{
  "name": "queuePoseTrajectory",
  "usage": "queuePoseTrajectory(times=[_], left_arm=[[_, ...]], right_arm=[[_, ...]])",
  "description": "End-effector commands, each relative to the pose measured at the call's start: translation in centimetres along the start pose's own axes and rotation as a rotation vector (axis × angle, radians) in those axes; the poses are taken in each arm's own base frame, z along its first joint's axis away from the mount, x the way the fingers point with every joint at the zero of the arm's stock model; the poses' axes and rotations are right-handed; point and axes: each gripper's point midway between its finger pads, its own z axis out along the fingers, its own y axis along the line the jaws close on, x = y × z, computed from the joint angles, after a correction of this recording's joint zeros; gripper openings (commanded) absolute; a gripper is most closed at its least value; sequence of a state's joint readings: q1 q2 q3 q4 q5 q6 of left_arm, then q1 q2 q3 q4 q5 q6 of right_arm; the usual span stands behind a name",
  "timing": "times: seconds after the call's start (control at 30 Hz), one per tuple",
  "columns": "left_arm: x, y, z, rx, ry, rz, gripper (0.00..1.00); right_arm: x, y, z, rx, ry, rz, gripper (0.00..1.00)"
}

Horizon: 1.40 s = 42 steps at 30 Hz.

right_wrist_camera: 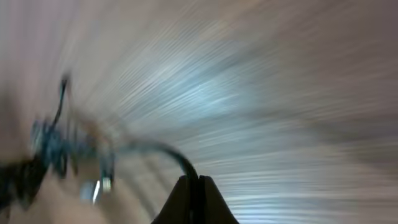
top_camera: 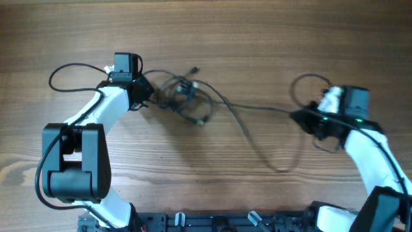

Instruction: Untangle cables

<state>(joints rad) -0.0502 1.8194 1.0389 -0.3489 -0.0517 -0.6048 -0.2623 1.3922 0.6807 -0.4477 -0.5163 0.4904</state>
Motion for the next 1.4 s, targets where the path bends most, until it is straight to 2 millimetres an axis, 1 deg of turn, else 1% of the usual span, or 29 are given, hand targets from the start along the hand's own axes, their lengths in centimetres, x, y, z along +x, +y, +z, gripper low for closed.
queuePoseTrajectory(times=[0.0, 0.07, 0.1, 0.13, 0.17, 0.27, 0.33, 0.43, 0.5, 0.53, 0.57, 0.63, 0.67, 0.7, 0.73, 0.77, 0.83, 0.93, 0.97, 1.07, 1.17, 1.2, 1.27, 1.33, 1.37], left_arm=[[-1.3, 0.5, -0.5, -0.022, -0.047, -0.019, 0.04], [-1.3, 0.5, -0.5, -0.022, -0.047, -0.019, 0.04], [-1.3, 0.5, -0.5, -0.022, -0.047, -0.019, 0.04], [-1.3, 0.5, -0.5, -0.022, -0.048, -0.019, 0.04], [-1.3, 0.5, -0.5, -0.022, -0.047, -0.019, 0.04], [-1.3, 0.4, -0.5, -0.02, -0.049, -0.02, 0.04], [-1.3, 0.4, -0.5, -0.02, -0.05, -0.02, 0.04], [-1.3, 0.4, -0.5, -0.019, -0.05, -0.02, 0.05], [-1.3, 0.4, -0.5, -0.019, -0.05, -0.02, 0.05], [-1.3, 0.4, -0.5, -0.019, -0.05, -0.02, 0.05], [-1.3, 0.4, -0.5, -0.019, -0.05, -0.02, 0.05], [-1.3, 0.4, -0.5, -0.019, -0.05, -0.02, 0.05], [-1.3, 0.4, -0.5, -0.019, -0.05, -0.02, 0.05], [-1.3, 0.4, -0.5, -0.019, -0.05, -0.02, 0.05], [-1.3, 0.4, -0.5, -0.019, -0.05, -0.02, 0.05], [-1.4, 0.3, -0.5, -0.016, -0.052, -0.02, 0.05], [-1.4, 0.2, -0.5, -0.014, -0.055, -0.02, 0.06], [-1.4, 0.2, -0.5, -0.014, -0.055, -0.02, 0.07], [-1.4, 0.2, -0.5, -0.014, -0.055, -0.02, 0.07], [-1.4, 0.2, -0.5, -0.014, -0.055, -0.02, 0.07], [-1.4, 0.2, -0.5, -0.013, -0.055, -0.02, 0.07], [-1.4, 0.2, -0.5, -0.01, -0.053, -0.02, 0.07], [-1.1, -0.6, -0.5, 0.03, -0.031, -0.019, 0.08], [-1.0, -0.9, -0.5, 0.049, -0.023, -0.019, 0.09], [-0.9, -1.0, -0.5, 0.054, -0.02, -0.019, 0.11]], right_arm=[[-3.9, -7.1, -2.9, 0.252, -0.182, 0.113, 0.04], [-4.7, -9.4, -4.0, 0.329, -0.231, 0.161, 0.04], [-4.9, -10.2, -4.5, 0.357, -0.249, 0.179, 0.04], [-5.1, -10.9, -4.9, 0.376, -0.263, 0.2, 0.04], [-5.2, -11.1, -5.0, 0.375, -0.266, 0.208, 0.04], [-5.4, -10.9, -5.0, 0.368, -0.273, 0.2, 0.04], [-5.4, -10.4, -4.7, 0.337, -0.263, 0.197, 0.04], [-5.0, -8.7, -4.1, 0.242, -0.225, 0.168, 0.04], [-5.2, -7.3, -3.8, 0.164, -0.216, 0.136, 0.05], [-5.4, -6.9, -3.8, 0.145, -0.216, 0.133, 0.07], [-5.5, -6.7, -4.0, 0.142, -0.213, 0.149, 0.12], [-5.9, -5.9, -5.1, 0.15, -0.196, 0.171, 0.48], [-6.1, -5.5, -5.6, 0.153, -0.192, 0.175, 0.61], [-6.4, -5.0, -6.2, 0.155, -0.186, 0.171, 0.69], [-6.7, -4.1, -6.9, 0.158, -0.174, 0.126, 0.77], [-6.8, -3.4, -7.3, 0.166, -0.164, 0.09, 0.8], [-6.5, -1.9, -7.3, 0.167, -0.141, 0.028, 0.81], [-4.8, 0.8, -5.7, 0.147, -0.079, -0.066, 0.81], [-3.3, 2.8, -4.6, 0.129, -0.038, -0.138, 0.81], [-0.5, 6.6, -2.5, 0.091, 0.017, -0.275, 0.79], [1.8, 9.3, -0.7, 0.109, 0.018, -0.317, 0.78], [2.9, 10.4, 0.1, 0.104, 0.023, -0.338, 0.78], [5.2, 12.8, 1.7, 0.068, 0.043, -0.387, 0.77], [7.1, 14.6, 3.2, 0.032, 0.063, -0.432, 0.73], [8.7, 15.8, 4.7, 0.009, 0.08, -0.466, 0.66]])
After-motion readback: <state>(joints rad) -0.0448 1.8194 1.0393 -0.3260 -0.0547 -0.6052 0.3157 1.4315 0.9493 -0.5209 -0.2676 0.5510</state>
